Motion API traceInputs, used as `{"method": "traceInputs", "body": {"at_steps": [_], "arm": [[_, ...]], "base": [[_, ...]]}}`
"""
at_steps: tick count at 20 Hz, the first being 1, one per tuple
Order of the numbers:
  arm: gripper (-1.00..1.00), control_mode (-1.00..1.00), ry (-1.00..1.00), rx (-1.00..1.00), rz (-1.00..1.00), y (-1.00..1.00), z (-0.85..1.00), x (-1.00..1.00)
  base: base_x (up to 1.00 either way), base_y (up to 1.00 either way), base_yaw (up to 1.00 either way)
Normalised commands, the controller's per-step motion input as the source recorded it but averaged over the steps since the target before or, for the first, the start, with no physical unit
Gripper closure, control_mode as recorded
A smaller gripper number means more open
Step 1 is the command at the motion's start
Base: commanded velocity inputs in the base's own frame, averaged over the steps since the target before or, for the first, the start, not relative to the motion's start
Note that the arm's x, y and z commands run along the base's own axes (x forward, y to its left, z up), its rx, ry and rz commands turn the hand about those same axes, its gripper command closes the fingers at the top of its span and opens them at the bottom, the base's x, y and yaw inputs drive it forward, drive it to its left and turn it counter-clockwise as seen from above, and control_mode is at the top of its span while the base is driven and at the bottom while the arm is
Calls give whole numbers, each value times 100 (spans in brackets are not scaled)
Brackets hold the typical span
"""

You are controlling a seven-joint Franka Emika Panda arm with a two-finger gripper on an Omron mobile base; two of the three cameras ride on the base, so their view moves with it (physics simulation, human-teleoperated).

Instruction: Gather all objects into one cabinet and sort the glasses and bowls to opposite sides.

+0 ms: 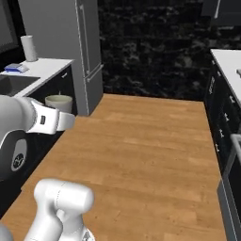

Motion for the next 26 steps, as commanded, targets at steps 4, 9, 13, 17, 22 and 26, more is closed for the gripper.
{"method": "traceInputs", "body": {"at_steps": [4, 9, 13, 17, 22, 26], "arm": [[100, 100, 0, 0, 0, 0, 0, 0], [100, 100, 0, 0, 0, 0, 0, 0], [100, 100, 0, 0, 0, 0, 0, 0], [100, 100, 0, 0, 0, 0, 0, 0], [100, 100, 0, 0, 0, 0, 0, 0], [100, 100, 0, 0, 0, 0, 0, 0]], "base": [[100, 24, 0], [100, 23, 0], [100, 1, 0], [100, 5, -1], [100, 8, -1], [100, 11, -2]]}}
